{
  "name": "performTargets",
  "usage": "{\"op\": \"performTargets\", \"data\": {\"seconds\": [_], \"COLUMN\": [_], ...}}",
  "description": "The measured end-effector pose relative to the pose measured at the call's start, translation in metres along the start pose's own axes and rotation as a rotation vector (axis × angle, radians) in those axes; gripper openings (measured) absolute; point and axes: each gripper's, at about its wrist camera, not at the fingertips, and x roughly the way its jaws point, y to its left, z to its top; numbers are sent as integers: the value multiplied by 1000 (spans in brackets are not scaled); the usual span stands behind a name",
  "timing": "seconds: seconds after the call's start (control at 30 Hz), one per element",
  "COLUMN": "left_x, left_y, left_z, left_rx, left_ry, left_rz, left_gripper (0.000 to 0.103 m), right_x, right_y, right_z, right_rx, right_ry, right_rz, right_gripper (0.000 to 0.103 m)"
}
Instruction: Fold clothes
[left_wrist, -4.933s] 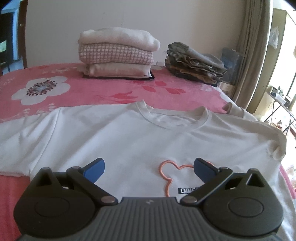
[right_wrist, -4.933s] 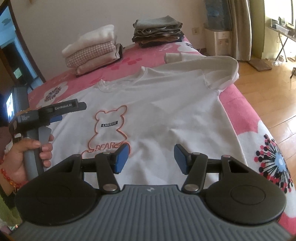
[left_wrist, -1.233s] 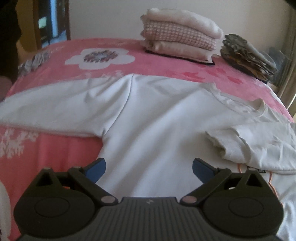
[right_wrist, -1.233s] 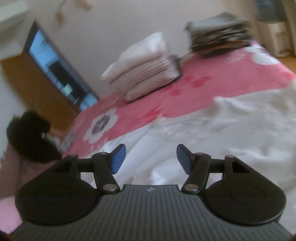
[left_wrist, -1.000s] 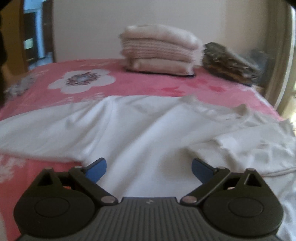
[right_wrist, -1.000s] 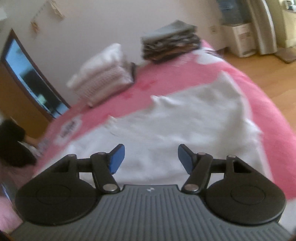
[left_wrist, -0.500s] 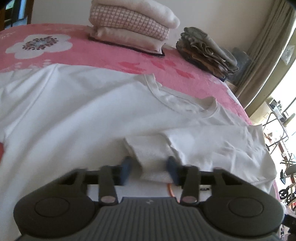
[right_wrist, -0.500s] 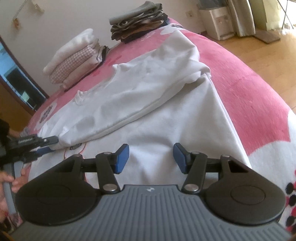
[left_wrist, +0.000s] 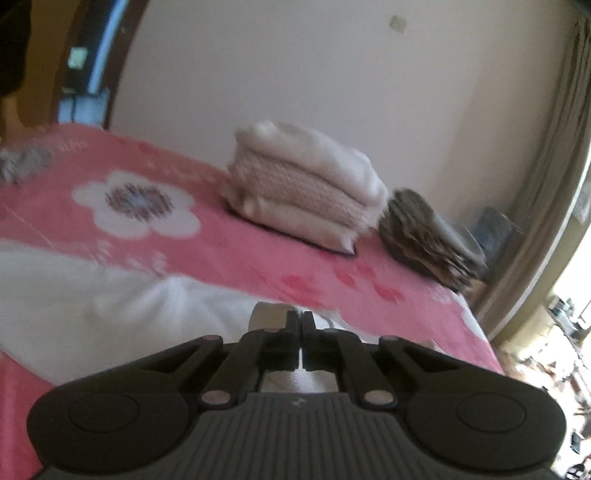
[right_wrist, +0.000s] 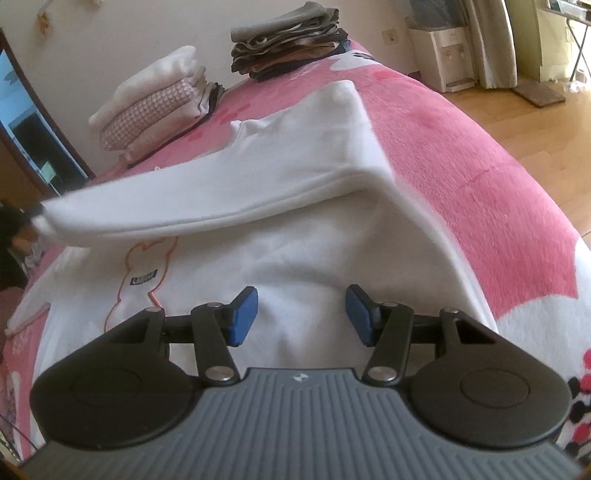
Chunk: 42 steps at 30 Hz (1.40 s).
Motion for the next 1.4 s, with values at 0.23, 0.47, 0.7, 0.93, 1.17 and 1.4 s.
{"op": "performTargets", "data": {"seconds": [0.23, 0.47, 0.7, 0.93, 1.17, 1.4], "left_x": [19, 27, 31, 28, 32, 43], "left_y": [17, 28, 39, 67, 70, 64], "left_z": [-23, -47, -46, -45, -46, -45], "left_rx": [59, 99, 84, -14, -43, -75], "left_ry": [108, 172, 243, 284, 353, 364], "left_rz": [106, 136, 116, 65, -28, -43], "left_gripper": [2, 2, 24, 39, 50, 7], "right_x": [1, -3, -18, -18, 13, 62], "right_y": [3, 8, 24, 66, 161, 250], "right_z": [1, 7, 10, 9, -7, -43], "right_rx": [-1, 40, -62, -262, -680, -1178], "right_ry": [3, 19, -14, -27, -58, -116], "right_rz": [-20, -45, -73, 0, 158, 231], "right_gripper": [53, 53, 53, 53, 53, 51]}}
